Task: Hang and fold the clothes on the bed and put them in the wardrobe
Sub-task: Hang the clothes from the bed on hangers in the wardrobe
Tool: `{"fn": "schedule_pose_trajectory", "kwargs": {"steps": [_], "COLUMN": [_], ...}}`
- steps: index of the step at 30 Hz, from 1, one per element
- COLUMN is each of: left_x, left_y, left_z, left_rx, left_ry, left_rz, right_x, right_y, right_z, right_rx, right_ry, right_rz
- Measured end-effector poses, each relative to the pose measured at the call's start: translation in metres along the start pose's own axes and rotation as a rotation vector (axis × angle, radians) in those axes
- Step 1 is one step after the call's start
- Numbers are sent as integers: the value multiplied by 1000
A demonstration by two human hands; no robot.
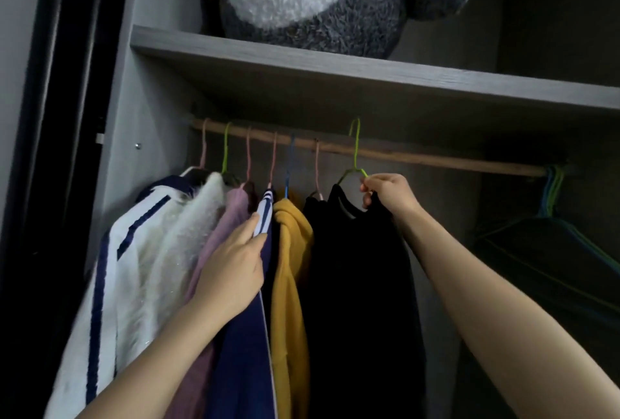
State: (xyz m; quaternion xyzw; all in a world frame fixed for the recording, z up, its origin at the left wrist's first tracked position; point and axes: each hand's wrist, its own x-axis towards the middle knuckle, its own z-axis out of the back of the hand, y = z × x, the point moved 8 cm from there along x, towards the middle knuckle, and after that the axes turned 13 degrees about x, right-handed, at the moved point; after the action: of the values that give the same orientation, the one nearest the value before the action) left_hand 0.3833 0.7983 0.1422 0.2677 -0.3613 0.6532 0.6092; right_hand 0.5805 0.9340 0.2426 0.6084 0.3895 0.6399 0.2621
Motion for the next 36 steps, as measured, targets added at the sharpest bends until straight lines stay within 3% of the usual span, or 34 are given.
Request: {"fn": "schedule_pose_trajectory", "kwargs": {"steps": [8, 13, 17, 20, 24, 30, 36], "left_x": [-4, -3, -10, -16, -14, -25, -41], "left_y": [-7, -11, -23, -59, -103, -168, -225], "left_z": [-4, -6, 3, 13, 6, -12, -31], "left_rx": [65, 49, 177, 139, 34, -16, -96], "left_ry": [-2, -5, -41, -58, -47, -106, -138], "left_rz": [-29, -28, -39, -163, -286, -440, -557], "right_x": [13, 5, 1, -5, -24, -70, -122], "right_y": [-57, -45, -29, -31, -35, 5, 20], "right_z": [-32, -39, -20, 12, 91, 212, 291], "right_rx": [-201, -401, -544, -776, -1182, -1541, -1772], "right_ry": [31, 78, 72, 22, -196, -493, -508], "right_rz": [-100, 9, 115, 152, 86, 16, -257]}}
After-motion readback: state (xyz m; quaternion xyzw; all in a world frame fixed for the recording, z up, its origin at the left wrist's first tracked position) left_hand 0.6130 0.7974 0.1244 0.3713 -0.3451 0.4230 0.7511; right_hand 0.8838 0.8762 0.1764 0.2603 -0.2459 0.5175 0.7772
